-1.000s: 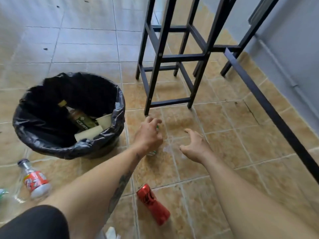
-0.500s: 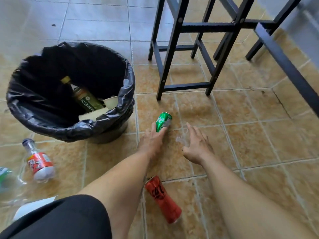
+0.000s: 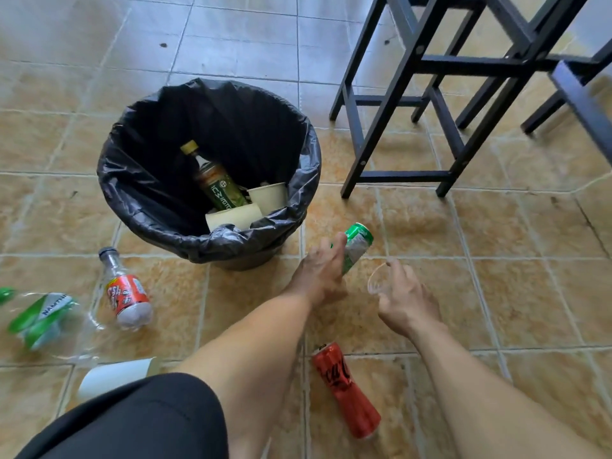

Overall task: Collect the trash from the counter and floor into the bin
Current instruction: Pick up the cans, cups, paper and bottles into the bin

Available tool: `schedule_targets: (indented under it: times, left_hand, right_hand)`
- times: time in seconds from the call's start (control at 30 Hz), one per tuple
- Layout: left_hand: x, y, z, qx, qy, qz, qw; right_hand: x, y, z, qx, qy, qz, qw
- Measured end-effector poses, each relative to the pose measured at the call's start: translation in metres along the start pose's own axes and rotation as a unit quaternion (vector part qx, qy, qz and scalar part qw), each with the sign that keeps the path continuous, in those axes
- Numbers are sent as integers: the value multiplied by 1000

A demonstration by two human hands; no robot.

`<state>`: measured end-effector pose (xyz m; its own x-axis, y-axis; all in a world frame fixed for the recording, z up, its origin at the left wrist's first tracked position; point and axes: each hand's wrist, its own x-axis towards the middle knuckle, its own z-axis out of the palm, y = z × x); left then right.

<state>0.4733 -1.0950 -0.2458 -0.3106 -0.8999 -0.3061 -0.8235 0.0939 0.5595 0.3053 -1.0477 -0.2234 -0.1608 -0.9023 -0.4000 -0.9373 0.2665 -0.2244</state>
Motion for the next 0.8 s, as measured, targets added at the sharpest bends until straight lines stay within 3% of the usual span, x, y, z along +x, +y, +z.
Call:
schedule_targets:
  times: [0.2, 0.4, 0.63, 0.8]
  left_hand:
    - [-6, 70, -61, -157, 71, 65, 983]
    - [-37, 95, -168, -226, 175, 111, 952]
    - [-81, 16, -265, -241, 277, -30, 930]
    - [-101, -42, -265, -200, 213, -149, 945]
  right_hand:
    - [4, -13, -103, 109, 144, -21, 983]
    - [-13, -69, -184, 205, 211, -113, 949]
    - [-17, -189, -186, 304, 152, -202, 918]
    - [-17, -229, -157, 295, 65, -216, 928]
